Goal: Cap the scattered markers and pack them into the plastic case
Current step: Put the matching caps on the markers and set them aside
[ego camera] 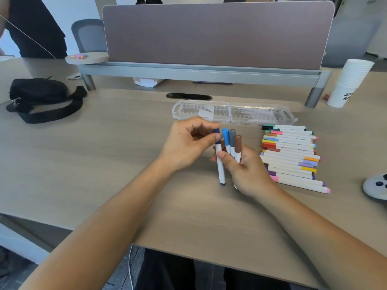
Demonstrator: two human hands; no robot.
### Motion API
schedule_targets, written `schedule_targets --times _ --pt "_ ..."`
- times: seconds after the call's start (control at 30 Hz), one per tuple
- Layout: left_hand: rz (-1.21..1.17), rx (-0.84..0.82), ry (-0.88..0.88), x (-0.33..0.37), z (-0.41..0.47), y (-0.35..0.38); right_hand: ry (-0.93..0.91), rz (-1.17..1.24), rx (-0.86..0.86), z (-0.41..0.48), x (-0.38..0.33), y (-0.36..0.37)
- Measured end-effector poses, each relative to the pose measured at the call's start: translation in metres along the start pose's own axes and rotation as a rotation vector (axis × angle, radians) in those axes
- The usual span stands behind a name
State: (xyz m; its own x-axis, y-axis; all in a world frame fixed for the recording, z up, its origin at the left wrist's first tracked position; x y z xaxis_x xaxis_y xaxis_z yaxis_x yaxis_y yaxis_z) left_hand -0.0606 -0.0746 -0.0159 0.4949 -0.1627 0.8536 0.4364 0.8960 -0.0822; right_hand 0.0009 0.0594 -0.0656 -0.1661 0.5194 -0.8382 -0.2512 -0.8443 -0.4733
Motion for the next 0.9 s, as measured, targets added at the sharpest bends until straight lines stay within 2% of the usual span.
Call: schedule_targets --times 0.13,0.27,0.4,0.5,0.57,0.67,0.8,0.9 --pt "0.087 -0.044 0.097 0.007 -0.002 0.005 -0.025 -0.002 0.020 -0.003 0.000 -0.001" --pt "0.160 -0.051 0.121 0.011 -0.004 0.006 -0.039 -0.011 0.003 -0.003 0.001 0.000" --pt "0.172 -0.094 0.069 0.005 -0.013 0.015 -0.065 -0.009 0.026 -0.004 -0.004 -0.002" --pt "0.090 -0.109 -0.084 -0.008 -0.023 0.023 -0.015 0.102 0.128 -0.003 -0.007 -0.014" --pt "0.129 -0.182 -0.198 -0.015 -0.025 0.031 0.006 0.243 0.193 -0.002 -0.010 -0.024" --pt "0.214 -0.356 -0.150 -0.012 -0.027 0.053 0.019 0.432 0.255 -0.007 -0.017 -0.034" --pt "0.256 -0.495 -0.128 -0.009 -0.027 0.084 0.015 0.452 0.315 -0.025 -0.009 -0.047" --pt "0.130 -0.677 -0.211 -0.007 -0.035 0.110 0.068 0.442 0.353 -0.038 0.003 -0.061"
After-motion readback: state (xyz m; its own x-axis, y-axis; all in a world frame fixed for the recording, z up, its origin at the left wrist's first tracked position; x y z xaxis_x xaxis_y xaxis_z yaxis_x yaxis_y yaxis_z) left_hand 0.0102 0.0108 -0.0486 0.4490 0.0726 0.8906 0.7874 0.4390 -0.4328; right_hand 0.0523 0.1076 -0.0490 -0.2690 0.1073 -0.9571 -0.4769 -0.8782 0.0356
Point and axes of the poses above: each hand's wrist, its own z-axis towards the middle knuckle, its own y-axis out of the palm, x = y × z, the point moved 6 cm from there along z, towards the middle knuckle, and after that the axes turned 7 degrees about -z, right-handed, at the moved point
